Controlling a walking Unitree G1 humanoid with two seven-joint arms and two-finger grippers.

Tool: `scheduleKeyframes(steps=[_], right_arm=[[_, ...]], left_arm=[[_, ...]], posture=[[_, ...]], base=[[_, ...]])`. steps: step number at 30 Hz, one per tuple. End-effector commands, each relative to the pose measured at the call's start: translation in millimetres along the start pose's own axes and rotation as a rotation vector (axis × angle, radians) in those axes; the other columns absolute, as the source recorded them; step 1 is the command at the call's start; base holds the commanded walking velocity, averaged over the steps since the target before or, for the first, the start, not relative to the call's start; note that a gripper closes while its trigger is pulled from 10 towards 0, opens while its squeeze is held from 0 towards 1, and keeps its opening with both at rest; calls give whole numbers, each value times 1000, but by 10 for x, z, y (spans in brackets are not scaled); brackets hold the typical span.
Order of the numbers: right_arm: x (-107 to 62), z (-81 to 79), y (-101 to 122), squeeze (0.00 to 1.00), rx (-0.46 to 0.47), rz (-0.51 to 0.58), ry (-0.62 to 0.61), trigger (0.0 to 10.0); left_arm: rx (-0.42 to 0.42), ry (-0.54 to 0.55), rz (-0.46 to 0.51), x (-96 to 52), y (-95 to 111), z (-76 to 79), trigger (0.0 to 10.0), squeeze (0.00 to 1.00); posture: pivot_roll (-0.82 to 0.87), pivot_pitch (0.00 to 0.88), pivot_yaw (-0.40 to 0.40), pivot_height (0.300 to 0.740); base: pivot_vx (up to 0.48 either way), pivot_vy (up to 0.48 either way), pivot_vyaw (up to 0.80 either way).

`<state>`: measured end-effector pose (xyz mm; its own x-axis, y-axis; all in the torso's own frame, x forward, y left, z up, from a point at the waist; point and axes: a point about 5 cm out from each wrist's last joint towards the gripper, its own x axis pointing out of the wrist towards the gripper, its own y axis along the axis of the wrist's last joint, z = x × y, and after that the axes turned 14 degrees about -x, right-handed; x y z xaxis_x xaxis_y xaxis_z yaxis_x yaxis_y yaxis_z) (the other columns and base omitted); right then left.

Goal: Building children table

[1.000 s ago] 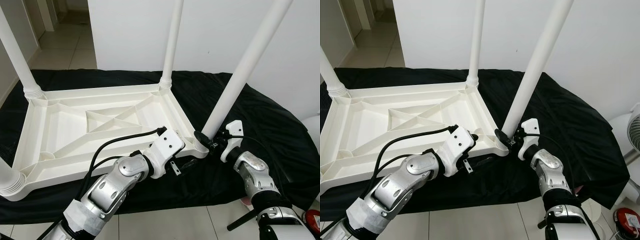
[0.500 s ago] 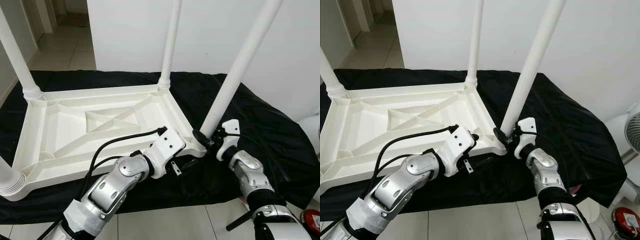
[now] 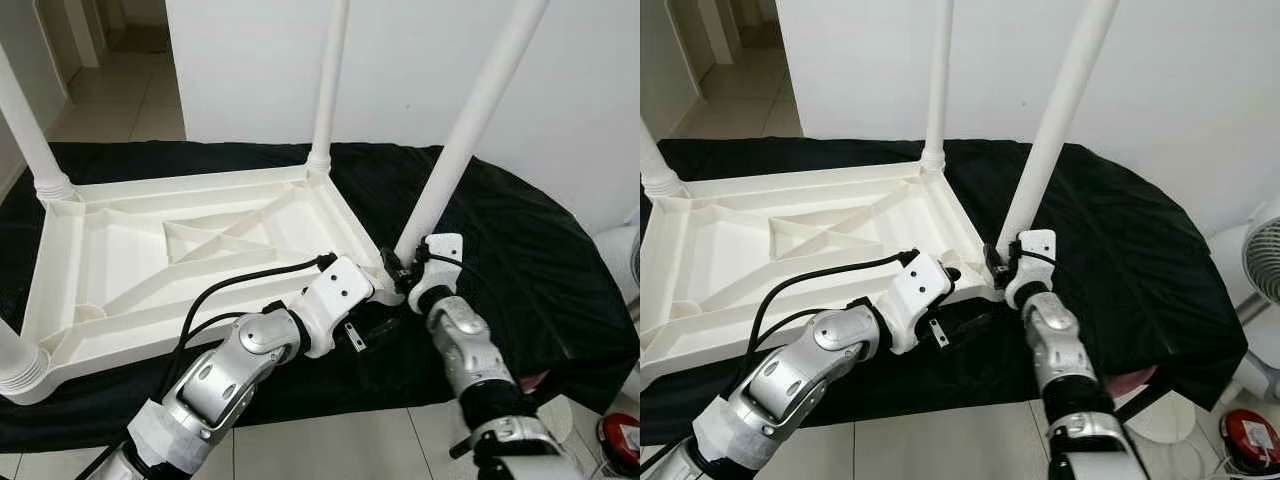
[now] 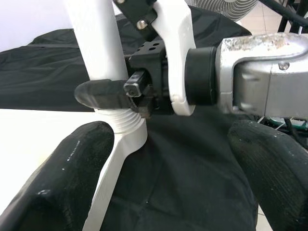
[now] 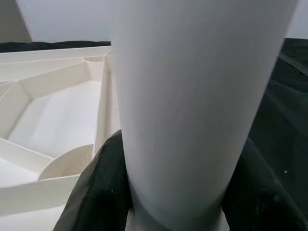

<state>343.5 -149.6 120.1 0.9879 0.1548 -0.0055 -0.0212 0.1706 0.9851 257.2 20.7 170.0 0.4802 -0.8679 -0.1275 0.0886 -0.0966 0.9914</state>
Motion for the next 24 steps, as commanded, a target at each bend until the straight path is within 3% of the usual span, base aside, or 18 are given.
scheduleKeyframes(steps=[1,5,8,12,24], right_arm=[[-88,-81,-214,0,32,-125,-72,10000],[-184,-226,-178,0,31,-134,-179,10000],[-184,-226,-178,0,31,-134,-179,10000],[-284,-348,-98,0,52,-124,-219,10000],[-420,-368,-64,0,74,-166,-243,10000]], left_arm=[[-6,-59,-19,13,-12,38,10000,0],[-10,-57,-18,11,-9,37,10000,0],[-10,-57,-18,11,-9,37,10000,0],[-12,-57,-19,7,-6,33,10000,0],[-9,-62,-19,7,5,30,10000,0]], posture=[[-16,0,-73,740],[-19,0,-72,740],[-19,0,-72,740],[-21,0,-69,740],[-24,0,-67,740]], base=[[0,0,0],[0,0,0],[0,0,0],[0,0,0],[0,0,0]])
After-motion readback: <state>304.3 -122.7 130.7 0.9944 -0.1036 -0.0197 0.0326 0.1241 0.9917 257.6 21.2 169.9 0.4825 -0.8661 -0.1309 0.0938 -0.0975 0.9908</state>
